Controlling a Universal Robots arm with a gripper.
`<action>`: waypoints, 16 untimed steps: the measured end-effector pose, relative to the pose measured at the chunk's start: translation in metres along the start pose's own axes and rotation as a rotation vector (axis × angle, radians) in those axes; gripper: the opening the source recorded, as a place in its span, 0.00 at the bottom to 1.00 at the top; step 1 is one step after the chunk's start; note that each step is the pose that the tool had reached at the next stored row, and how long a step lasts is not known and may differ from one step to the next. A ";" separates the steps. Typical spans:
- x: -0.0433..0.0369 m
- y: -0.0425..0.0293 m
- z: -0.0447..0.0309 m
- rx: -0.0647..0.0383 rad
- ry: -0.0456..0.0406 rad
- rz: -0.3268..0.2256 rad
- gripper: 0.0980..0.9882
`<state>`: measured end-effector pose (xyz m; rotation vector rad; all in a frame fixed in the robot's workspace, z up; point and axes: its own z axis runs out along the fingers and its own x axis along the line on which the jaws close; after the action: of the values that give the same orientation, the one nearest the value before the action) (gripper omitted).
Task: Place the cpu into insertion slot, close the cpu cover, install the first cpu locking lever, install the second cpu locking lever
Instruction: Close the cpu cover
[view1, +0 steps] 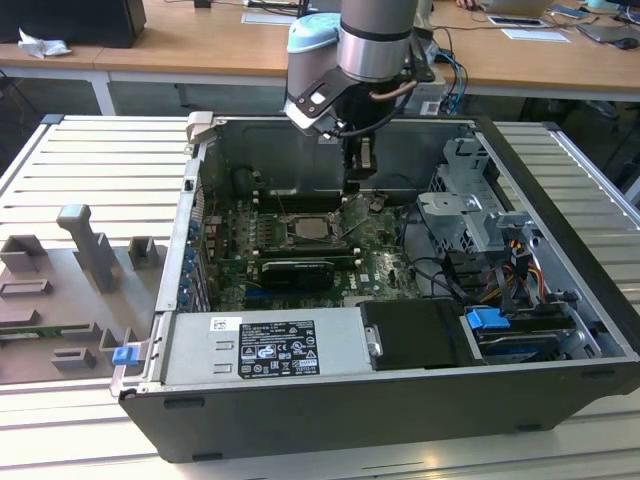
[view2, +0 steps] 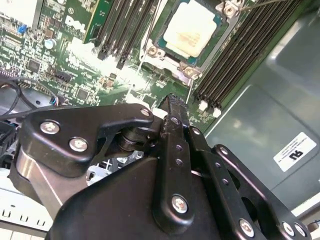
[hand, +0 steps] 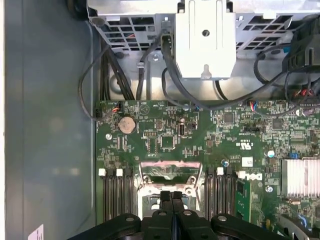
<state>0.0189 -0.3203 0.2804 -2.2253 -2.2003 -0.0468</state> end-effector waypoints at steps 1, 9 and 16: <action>0.0000 0.0027 0.0000 0.000 0.0000 0.000 0.01; -0.0002 0.0081 0.0082 0.002 0.0009 -0.078 0.01; -0.0001 0.0239 0.0136 0.001 0.0008 -0.079 0.01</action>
<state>0.0429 -0.3203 0.2671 -2.1368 -2.2859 -0.0469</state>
